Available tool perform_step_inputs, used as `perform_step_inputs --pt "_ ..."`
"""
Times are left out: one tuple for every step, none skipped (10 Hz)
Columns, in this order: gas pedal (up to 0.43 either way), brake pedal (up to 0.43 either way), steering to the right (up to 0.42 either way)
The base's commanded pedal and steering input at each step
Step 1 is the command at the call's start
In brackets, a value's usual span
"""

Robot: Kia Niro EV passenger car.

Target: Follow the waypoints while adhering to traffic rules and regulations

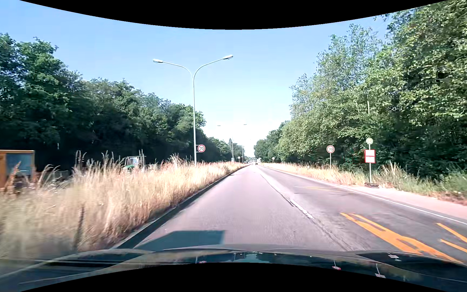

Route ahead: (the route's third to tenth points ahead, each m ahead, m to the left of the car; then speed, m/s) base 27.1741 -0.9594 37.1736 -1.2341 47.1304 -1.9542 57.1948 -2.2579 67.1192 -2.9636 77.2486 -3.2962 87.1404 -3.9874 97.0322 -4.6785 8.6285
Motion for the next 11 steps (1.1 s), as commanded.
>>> perform_step_inputs --pt "0.157 0.000 0.007" --pt "0.169 0.000 0.007" --pt "0.169 0.000 0.005" --pt "0.177 0.000 0.004" --pt "0.189 0.000 0.002" --pt "0.197 0.000 0.003" --pt "0.197 0.000 0.005" --pt "0.197 0.000 0.006" --pt "0.197 0.000 0.008" --pt "0.197 0.000 0.010" --pt "0.197 0.000 0.012"
